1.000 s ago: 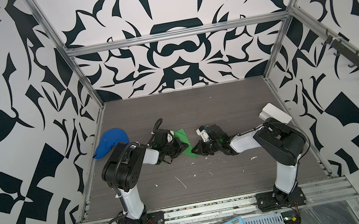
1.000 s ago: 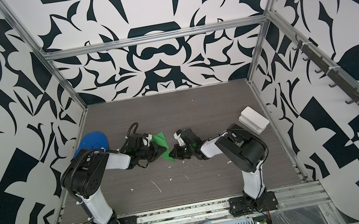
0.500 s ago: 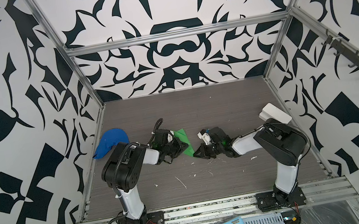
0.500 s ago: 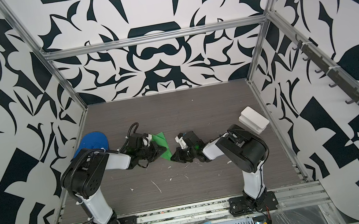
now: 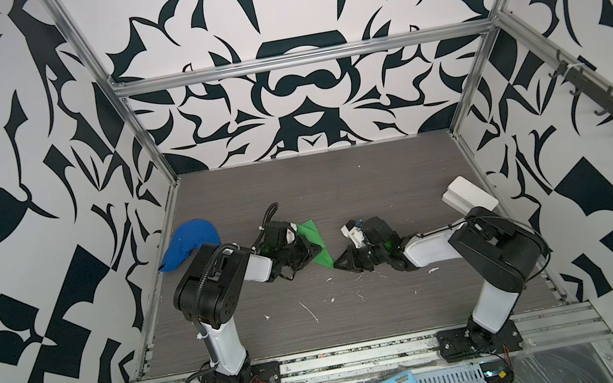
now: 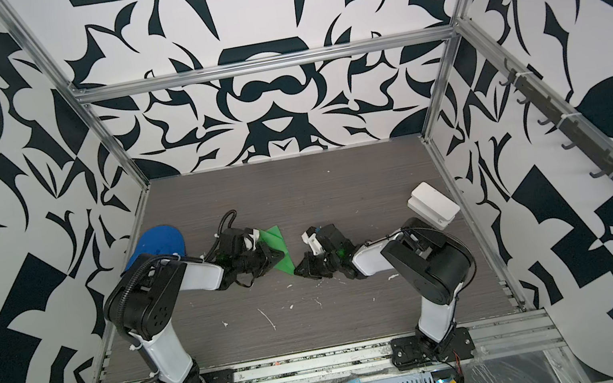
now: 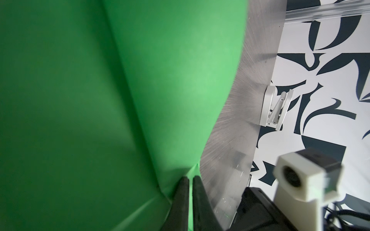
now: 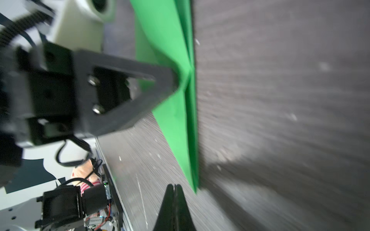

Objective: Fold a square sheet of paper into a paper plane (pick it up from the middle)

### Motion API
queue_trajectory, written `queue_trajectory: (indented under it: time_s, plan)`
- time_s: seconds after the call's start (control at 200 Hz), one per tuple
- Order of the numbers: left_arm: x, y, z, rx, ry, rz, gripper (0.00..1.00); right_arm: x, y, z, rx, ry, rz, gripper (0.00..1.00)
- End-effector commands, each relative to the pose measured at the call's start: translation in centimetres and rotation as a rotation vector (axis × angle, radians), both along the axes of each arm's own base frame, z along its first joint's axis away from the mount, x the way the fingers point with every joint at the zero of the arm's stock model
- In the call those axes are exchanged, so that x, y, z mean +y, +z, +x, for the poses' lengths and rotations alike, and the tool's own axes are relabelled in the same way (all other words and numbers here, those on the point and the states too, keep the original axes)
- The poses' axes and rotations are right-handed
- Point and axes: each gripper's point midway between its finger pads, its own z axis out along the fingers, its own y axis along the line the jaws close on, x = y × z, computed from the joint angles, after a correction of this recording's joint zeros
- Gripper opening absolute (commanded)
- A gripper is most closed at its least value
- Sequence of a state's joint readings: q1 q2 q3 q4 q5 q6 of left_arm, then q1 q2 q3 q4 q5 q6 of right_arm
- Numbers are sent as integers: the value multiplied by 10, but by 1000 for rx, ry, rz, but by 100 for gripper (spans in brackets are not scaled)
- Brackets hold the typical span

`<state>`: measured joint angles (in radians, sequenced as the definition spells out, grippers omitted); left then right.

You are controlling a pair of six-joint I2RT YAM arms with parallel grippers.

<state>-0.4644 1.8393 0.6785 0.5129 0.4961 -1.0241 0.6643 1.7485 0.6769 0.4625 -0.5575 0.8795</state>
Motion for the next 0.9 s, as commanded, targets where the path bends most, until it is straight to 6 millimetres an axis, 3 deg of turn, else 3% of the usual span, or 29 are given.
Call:
queue_trajectory:
  time_s: [0.0, 0.295, 0.395, 0.6, 0.775, 0.895]
  plan:
    - [14, -22, -10, 60, 38, 73, 11, 11, 14, 14, -56, 10, 36, 0]
    - [15, -24, -9, 65, 43, 75, 11, -7, -24, -1, 20, -17, -51, 0]
    - [17, -25, -9, 65, 53, 83, 11, -13, -28, -7, 27, -25, -60, 0]
    - [17, -25, -8, 60, 55, 83, 11, -20, -12, -17, -16, -2, -45, 0]
    - [15, -24, -8, 57, 49, 74, 11, 3, 22, 7, -100, 20, 11, 0]
    - [14, -24, -9, 60, 43, 70, 11, 21, 21, 21, -92, 30, 33, 0]
